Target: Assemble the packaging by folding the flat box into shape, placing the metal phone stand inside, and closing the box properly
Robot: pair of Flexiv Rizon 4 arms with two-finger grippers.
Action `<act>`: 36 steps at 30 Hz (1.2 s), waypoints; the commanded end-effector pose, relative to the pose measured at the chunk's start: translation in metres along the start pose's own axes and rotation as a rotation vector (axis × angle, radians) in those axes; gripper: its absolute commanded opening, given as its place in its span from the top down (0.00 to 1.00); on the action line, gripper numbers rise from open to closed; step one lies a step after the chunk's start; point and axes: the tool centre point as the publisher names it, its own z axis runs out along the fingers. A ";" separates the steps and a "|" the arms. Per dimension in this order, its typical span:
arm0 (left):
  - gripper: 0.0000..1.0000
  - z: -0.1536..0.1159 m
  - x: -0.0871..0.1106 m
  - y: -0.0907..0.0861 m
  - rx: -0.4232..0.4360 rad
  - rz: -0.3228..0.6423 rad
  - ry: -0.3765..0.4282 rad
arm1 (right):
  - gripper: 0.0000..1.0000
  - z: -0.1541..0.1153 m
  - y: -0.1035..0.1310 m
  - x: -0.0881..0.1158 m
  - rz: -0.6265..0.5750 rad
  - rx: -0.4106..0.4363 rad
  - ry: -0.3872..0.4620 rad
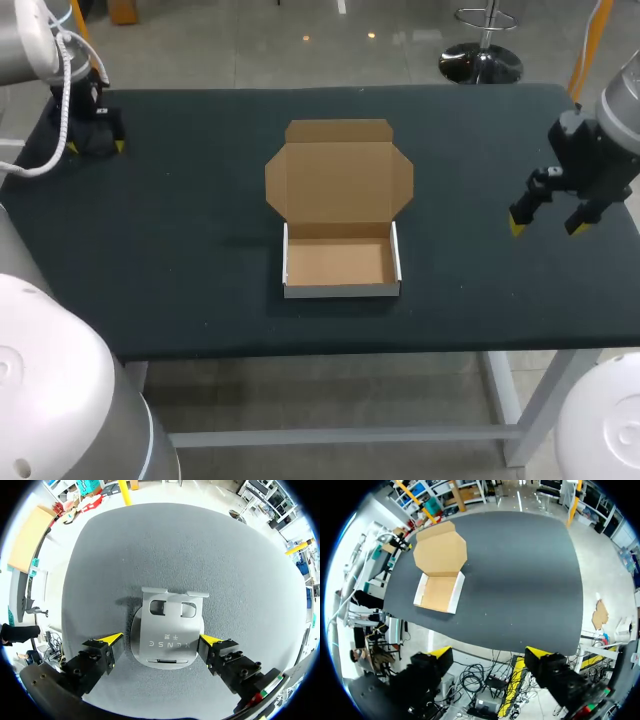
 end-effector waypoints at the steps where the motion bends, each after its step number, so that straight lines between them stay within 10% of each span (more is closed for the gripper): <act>1: 0.00 0.003 -0.001 -0.010 -0.075 0.001 0.000 | 0.00 -0.003 -0.001 0.000 0.000 0.004 0.000; 24: 0.05 0.007 0.000 -0.023 -0.079 0.013 -0.007 | 0.00 -0.003 -0.001 0.000 0.000 0.004 0.000; 32: 0.44 0.010 -0.001 -0.023 -0.090 0.013 -0.009 | 0.00 -0.003 -0.001 0.000 0.000 0.004 0.000; 36: 0.94 0.010 0.000 -0.022 -0.093 0.016 -0.009 | 0.00 -0.003 -0.001 0.000 0.000 0.004 0.000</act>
